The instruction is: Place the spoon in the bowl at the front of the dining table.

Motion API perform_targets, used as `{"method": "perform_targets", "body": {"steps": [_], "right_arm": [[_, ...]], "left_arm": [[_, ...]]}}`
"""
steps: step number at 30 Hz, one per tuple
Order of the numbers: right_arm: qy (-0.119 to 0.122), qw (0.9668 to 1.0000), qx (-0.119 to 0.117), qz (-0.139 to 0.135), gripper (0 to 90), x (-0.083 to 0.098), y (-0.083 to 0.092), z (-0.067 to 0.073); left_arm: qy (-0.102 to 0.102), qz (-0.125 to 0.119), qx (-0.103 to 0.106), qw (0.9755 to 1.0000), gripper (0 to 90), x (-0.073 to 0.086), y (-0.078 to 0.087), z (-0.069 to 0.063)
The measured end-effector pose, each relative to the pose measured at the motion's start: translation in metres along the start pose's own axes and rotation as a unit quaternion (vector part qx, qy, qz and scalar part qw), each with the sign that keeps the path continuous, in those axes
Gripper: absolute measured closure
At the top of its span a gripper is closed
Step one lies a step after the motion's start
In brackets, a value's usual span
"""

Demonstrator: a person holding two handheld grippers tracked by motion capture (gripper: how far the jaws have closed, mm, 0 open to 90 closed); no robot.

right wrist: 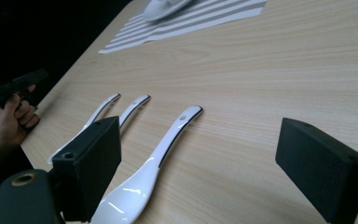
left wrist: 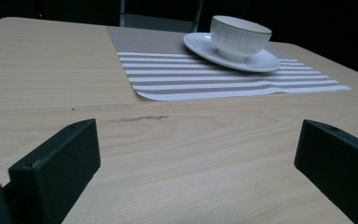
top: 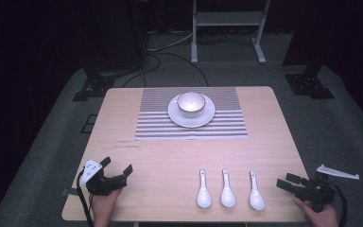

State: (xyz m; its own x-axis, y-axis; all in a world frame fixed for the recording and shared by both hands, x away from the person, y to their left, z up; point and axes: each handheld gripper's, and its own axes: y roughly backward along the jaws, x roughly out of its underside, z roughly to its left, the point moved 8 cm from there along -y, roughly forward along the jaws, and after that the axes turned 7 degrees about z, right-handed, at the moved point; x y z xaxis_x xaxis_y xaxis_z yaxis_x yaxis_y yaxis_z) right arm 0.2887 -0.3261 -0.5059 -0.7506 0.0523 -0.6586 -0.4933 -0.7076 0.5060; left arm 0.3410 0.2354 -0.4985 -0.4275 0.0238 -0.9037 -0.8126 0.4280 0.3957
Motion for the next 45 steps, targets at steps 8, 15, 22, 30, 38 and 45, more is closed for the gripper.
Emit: {"method": "perform_targets", "body": {"steps": [8, 15, 22, 30, 38, 45], "right_arm": [[0.003, 0.9998, -0.003, 0.018, 13.3, -0.003, -0.008, 0.0], [0.008, 0.9992, -0.011, 0.038, 13.3, -0.003, -0.014, 0.007], [0.007, 0.9978, -0.025, 0.061, 13.3, -0.007, -0.022, 0.011], [0.008, 0.9955, -0.016, 0.093, 14.1, -0.006, -0.035, 0.017], [0.01, 0.9915, -0.013, 0.129, 16.1, -0.008, -0.052, 0.024], [0.018, 0.9881, 0.004, 0.153, 22.2, -0.008, -0.069, 0.028]], "left_arm": [[-0.001, 0.002, 0.001, 1.0, 0.0, 0.0, 0.0, 0.0], [0.0, 0.0, 0.004, 1.0, 0.0, 0.0, 0.0, -0.001], [-0.002, -0.002, 0.006, 1.0, 0.0, 0.0, 0.0, -0.002], [-0.009, 0.0, 0.004, 0.9999, 0.0, 0.0, 0.0, -0.003], [-0.006, -0.003, 0.003, 1.0, 0.0, -0.001, 0.0, -0.003], [-0.002, -0.004, 0.004, 1.0, 0.0, -0.001, 0.001, -0.002]]}}
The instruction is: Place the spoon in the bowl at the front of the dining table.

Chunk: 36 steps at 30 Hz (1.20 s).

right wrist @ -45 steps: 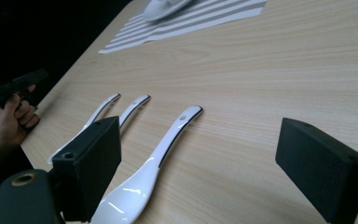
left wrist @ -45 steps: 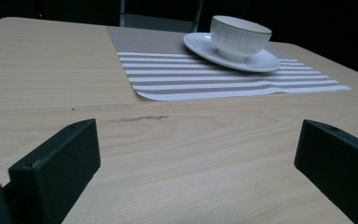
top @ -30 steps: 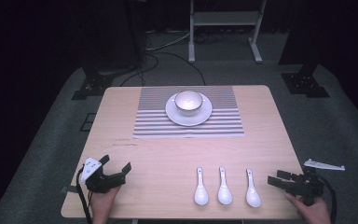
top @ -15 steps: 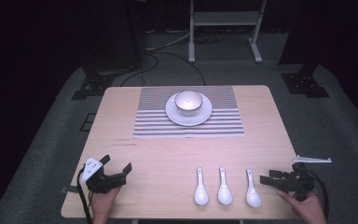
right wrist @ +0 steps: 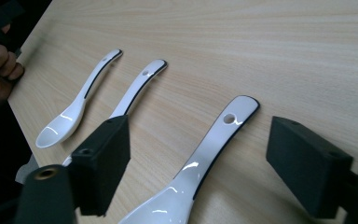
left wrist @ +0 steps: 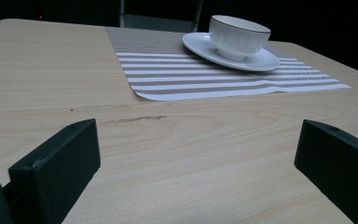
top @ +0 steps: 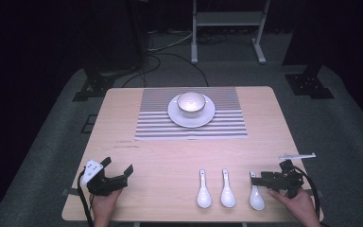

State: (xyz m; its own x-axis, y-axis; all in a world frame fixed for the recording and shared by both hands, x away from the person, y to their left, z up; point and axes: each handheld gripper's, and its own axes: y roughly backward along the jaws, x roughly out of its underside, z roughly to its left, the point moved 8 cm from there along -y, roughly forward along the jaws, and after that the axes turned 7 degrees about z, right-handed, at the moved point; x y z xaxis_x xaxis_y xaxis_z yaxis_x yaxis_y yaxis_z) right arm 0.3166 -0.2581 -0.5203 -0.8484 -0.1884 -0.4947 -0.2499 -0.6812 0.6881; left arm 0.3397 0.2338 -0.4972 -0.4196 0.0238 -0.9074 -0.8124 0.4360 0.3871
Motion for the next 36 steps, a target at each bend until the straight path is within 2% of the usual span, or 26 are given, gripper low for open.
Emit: {"method": "perform_targets", "body": {"steps": [3, 5, 8, 14, 19, 24, 28, 31, 36], "right_arm": [[0.0, 0.9999, 0.011, 0.007, 24.9, 0.0, -0.004, 0.0], [-0.007, 0.9998, 0.016, 0.009, 34.5, -0.001, -0.009, 0.0], [-0.009, 0.9996, 0.025, 0.009, 37.1, -0.003, -0.011, 0.001], [0.008, 0.9966, 0.078, 0.025, 53.4, -0.007, -0.016, 0.002], [0.036, 0.9907, 0.126, 0.037, 64.0, -0.009, -0.018, 0.002], [0.04, 0.9887, 0.139, 0.041, 65.9, -0.012, -0.019, 0.0], [0.041, 0.9872, 0.145, 0.052, 72.6, -0.014, -0.018, -0.002], [0.046, 0.9832, 0.157, 0.082, 77.0, -0.018, -0.018, -0.005], [0.05, 0.9812, 0.152, 0.109, 84.3, -0.022, -0.019, -0.006]], "left_arm": [[0.002, -0.001, 0.002, 1.0, 0.0, 0.0, 0.0, 0.0], [0.005, -0.003, 0.004, 1.0, 0.0, -0.001, 0.0, 0.001], [0.005, -0.004, 0.004, 1.0, 0.0, -0.001, 0.0, 0.001], [0.004, -0.003, 0.005, 1.0, 0.0, -0.001, 0.0, 0.001], [0.002, -0.001, 0.007, 1.0, 0.0, -0.001, -0.001, 0.0], [0.0, 0.0, 0.007, 1.0, 0.0, 0.0, -0.001, -0.001], [-0.002, 0.003, 0.006, 1.0, 0.0, 0.0, -0.001, -0.001], [-0.011, 0.006, 0.006, 0.9999, 0.0, 0.0, -0.002, -0.003], [-0.007, 0.004, 0.004, 1.0, 0.0, 0.0, -0.002, -0.002]]}}
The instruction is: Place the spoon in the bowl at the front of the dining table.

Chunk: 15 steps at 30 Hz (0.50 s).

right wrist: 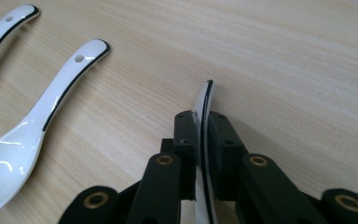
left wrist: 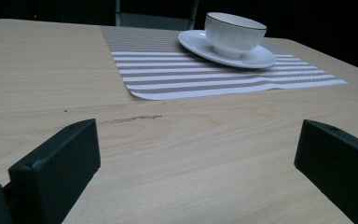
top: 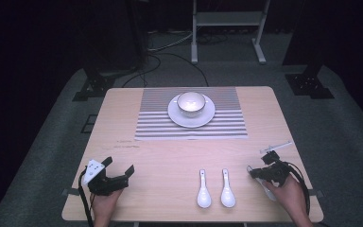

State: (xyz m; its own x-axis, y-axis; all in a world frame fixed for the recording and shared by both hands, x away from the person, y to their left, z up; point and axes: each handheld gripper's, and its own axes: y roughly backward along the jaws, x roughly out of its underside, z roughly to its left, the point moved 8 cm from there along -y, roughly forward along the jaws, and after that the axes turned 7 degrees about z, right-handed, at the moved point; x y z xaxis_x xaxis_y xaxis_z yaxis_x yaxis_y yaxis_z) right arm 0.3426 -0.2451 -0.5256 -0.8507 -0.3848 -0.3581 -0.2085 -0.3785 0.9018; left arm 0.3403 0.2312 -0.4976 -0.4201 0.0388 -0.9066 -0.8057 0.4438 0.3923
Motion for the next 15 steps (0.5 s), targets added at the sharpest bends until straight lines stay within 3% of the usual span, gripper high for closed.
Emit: {"method": "perform_targets", "body": {"steps": [3, 14, 15], "right_arm": [[0.003, 0.9999, -0.004, 0.012, 85.1, -0.002, 0.001, -0.001], [-0.02, 0.9977, -0.053, -0.037, 85.1, -0.005, 0.023, -0.008], [-0.027, 0.9961, -0.068, -0.05, 85.2, -0.007, 0.028, -0.009]], "left_arm": [[0.001, 0.0, 0.0, 1.0, 0.0, 0.0, 0.0, 0.0], [0.004, 0.0, -0.004, 1.0, 0.0, 0.0, 0.0, 0.002], [0.002, 0.001, -0.004, 1.0, 0.0, 0.0, 0.0, 0.001]]}}
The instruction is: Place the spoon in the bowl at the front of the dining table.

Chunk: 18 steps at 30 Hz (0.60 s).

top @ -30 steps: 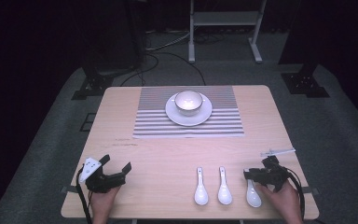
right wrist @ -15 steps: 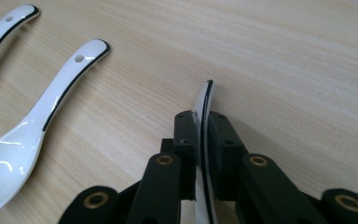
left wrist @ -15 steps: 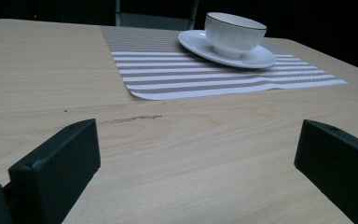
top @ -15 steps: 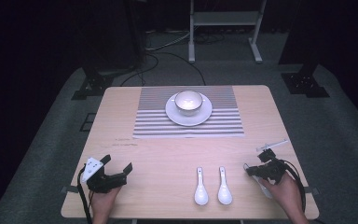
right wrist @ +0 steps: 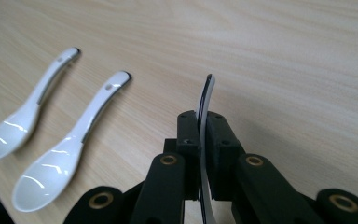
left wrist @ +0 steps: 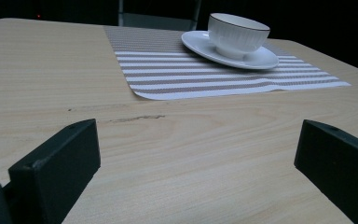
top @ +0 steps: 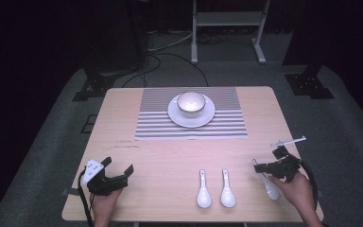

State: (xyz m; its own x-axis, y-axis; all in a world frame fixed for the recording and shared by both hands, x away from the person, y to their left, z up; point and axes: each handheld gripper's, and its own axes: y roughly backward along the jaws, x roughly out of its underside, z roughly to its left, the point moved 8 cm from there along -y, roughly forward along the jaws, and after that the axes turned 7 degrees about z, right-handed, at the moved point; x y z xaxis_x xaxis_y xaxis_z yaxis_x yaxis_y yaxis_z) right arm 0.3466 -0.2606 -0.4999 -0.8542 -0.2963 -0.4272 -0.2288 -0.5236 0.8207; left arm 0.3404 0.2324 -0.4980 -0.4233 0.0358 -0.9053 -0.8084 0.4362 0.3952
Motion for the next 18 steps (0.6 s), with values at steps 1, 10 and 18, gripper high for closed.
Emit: {"method": "perform_targets", "body": {"steps": [1, 10, 18], "right_arm": [[0.0, 1.0, 0.0, 0.0, 85.2, 0.0, 0.0, 0.0], [-0.028, 0.9949, -0.076, -0.061, 85.3, -0.019, 0.018, 0.002], [-0.03, 0.9928, -0.09, -0.073, 85.3, -0.041, 0.02, 0.007]], "left_arm": [[0.0, 0.0, 0.0, 1.0, 0.0, 0.0, 0.0, 0.0], [-0.001, 0.0, -0.001, 1.0, 0.0, 0.0, 0.0, 0.0], [0.0, 0.0, -0.001, 1.0, 0.0, 0.0, 0.0, 0.0]]}}
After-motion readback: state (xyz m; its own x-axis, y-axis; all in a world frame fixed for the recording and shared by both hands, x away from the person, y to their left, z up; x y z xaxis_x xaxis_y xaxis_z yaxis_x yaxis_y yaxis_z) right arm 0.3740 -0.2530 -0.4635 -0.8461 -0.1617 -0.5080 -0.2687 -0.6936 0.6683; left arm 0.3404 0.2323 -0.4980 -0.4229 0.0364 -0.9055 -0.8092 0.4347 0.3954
